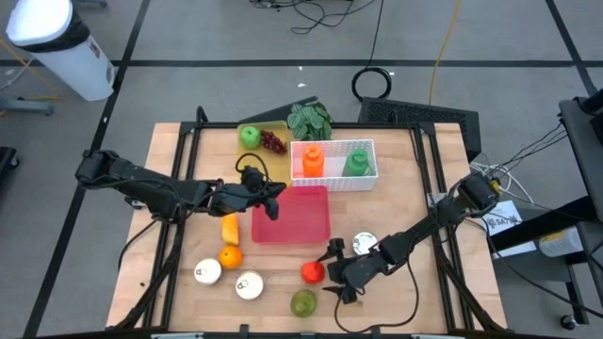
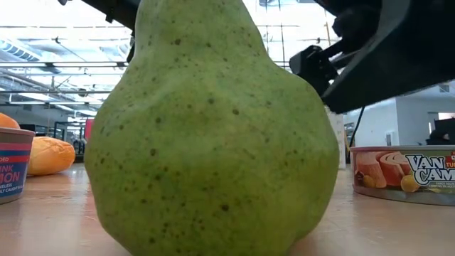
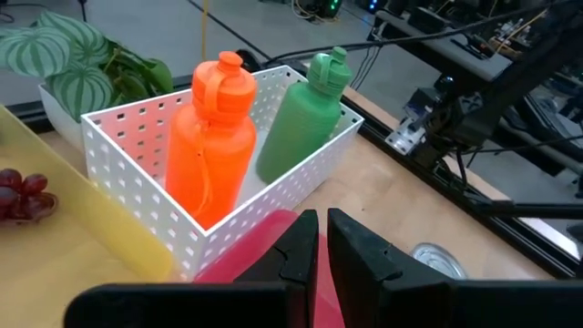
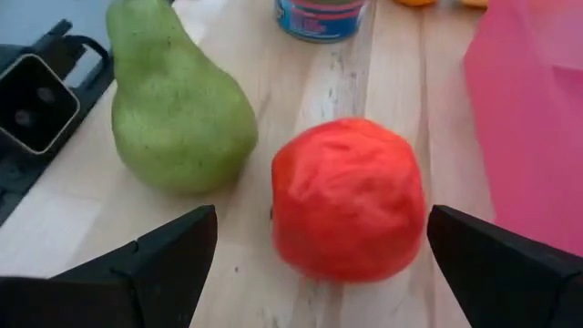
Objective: Pick & Place Food Item
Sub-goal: Put the red apple in the yellow bin
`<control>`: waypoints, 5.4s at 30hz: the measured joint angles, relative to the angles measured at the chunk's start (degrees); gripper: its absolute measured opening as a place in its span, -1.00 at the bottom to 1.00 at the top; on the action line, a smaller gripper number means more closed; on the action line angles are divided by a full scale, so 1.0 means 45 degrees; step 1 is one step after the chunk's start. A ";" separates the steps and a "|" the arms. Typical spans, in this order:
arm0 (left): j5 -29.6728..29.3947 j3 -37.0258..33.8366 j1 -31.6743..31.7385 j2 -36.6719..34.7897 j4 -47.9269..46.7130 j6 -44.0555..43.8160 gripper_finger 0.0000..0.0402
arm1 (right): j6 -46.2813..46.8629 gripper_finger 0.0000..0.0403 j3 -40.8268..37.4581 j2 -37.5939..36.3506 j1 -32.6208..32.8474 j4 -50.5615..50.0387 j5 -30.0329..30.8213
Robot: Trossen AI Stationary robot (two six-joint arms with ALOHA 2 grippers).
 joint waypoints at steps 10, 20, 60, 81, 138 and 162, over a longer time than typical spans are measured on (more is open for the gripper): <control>-0.0001 0.0000 -0.0010 0.0000 0.0087 0.0009 -0.81 | -0.0216 0.87 0.0015 -0.0014 -0.0052 0.0036 0.3752; 0.0012 0.0000 -0.0019 0.0000 0.0083 -0.0077 -0.81 | 0.2351 0.87 0.0010 -0.0019 0.0141 -0.0746 0.5623; -0.0001 0.0000 -0.0024 0.0000 0.0083 -0.0281 -0.81 | 0.2986 0.41 0.0461 0.1577 0.0320 0.0408 0.4890; -0.0741 -0.0015 -0.0262 0.0545 0.0824 -0.0234 -0.81 | -0.3931 0.23 -0.2901 -0.4852 0.1897 0.4116 0.6593; 0.6684 0.0000 -0.0235 0.2254 0.4520 0.6493 0.59 | -0.2922 0.24 -0.4185 -0.3239 -0.4632 0.9446 -0.4528; 0.8843 0.0022 -0.0485 0.4101 0.6309 0.6955 0.59 | -0.3677 0.24 -0.4027 -0.3226 -0.4566 0.8677 -0.4099</control>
